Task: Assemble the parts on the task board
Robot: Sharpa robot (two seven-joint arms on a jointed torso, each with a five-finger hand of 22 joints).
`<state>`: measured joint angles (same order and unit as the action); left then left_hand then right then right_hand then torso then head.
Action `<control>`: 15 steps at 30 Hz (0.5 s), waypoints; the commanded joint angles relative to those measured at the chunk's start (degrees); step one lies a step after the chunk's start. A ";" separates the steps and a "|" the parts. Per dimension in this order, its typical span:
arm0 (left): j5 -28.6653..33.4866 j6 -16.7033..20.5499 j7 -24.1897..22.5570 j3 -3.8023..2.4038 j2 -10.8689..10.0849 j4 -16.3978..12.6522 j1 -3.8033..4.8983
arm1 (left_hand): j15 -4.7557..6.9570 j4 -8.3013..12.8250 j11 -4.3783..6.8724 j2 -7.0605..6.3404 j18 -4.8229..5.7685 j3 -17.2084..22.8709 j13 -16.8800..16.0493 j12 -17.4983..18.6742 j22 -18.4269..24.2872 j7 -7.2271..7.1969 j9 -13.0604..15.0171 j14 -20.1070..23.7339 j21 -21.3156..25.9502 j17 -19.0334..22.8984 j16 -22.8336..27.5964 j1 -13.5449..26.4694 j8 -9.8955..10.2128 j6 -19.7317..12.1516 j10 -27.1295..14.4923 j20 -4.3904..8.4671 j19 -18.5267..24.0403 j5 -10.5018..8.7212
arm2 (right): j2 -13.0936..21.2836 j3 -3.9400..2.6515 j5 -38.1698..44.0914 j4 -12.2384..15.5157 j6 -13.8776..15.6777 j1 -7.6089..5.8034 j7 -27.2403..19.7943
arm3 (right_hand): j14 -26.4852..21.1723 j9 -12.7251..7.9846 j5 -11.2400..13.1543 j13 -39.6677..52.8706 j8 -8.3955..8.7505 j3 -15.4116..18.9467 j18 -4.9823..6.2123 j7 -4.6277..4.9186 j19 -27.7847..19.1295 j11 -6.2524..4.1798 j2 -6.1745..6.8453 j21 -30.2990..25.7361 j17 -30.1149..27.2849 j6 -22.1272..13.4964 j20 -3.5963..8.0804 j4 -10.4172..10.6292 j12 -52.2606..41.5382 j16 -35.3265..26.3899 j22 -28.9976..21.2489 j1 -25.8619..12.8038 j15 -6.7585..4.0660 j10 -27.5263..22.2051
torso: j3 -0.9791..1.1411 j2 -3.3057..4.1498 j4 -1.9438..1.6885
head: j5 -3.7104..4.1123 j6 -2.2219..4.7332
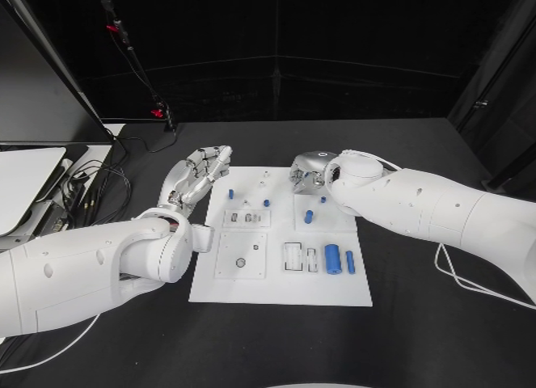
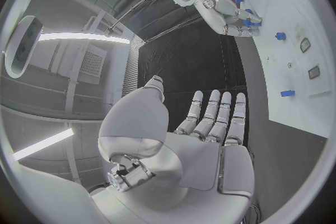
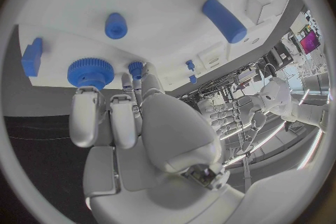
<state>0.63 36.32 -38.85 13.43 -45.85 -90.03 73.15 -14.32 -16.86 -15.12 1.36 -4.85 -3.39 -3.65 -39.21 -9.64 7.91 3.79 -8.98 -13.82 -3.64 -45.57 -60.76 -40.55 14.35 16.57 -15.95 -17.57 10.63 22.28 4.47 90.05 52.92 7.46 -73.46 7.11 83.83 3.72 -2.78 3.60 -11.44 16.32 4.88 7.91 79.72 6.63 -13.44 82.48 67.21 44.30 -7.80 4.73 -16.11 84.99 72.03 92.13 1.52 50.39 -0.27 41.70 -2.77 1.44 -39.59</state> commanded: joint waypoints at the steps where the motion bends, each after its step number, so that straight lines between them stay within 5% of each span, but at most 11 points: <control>1: -0.33 -0.49 -17.69 -0.06 0.06 -0.02 0.10 | -0.34 0.09 0.08 0.62 -0.45 -0.28 -0.01 0.35 0.06 9.12 0.00 0.25 0.30 -0.03 0.34 0.11 0.24 0.04 0.33 0.06 0.39 0.33 | 0.06 0.05 0.62 0.26 -1.05 0.05 1.11 | 2.06 0.08 0.09 0.03 0.39 -0.02 -0.82 -0.01 -0.19 0.02 0.01 -0.40 -0.11 0.60 -0.10 0.29 0.28 -0.32 -0.07 0.39 0.30 0.72 | 0.00 0.01 -0.02 | 0.03 -0.08; 15: -0.33 -0.69 -17.61 -0.06 0.10 0.13 0.10 | -0.33 0.12 0.07 0.88 -0.48 -0.30 -0.01 0.37 0.19 9.12 0.00 0.27 0.47 -0.04 0.32 -0.08 0.26 0.03 0.33 0.07 0.69 0.50 | 0.40 0.05 0.87 0.48 -0.97 0.10 1.66 | 2.05 0.12 0.08 0.00 0.66 0.10 -0.80 -0.06 -0.24 0.22 0.18 -0.46 -0.20 1.20 -0.30 0.39 0.65 -0.35 -0.17 0.53 0.51 1.77 | 0.01 -0.02 -0.08 | 0.01 -0.60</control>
<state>0.63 36.25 -38.85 13.44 -45.81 -89.88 73.15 -14.53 -16.86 -15.12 1.83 -4.85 -3.39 -3.65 -39.21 -9.51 7.91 3.79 -8.77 -13.52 -3.64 -45.57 -60.89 -40.55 14.35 16.57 -15.96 -17.18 10.88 22.56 4.45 90.40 53.38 7.41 -73.44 8.02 84.04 3.77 -2.77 3.51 -11.09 16.41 4.88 7.87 79.72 6.75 -13.43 82.25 67.07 45.07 -7.80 4.82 -15.64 85.00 71.93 92.13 1.74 51.75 -0.28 41.68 -2.79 1.48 -40.13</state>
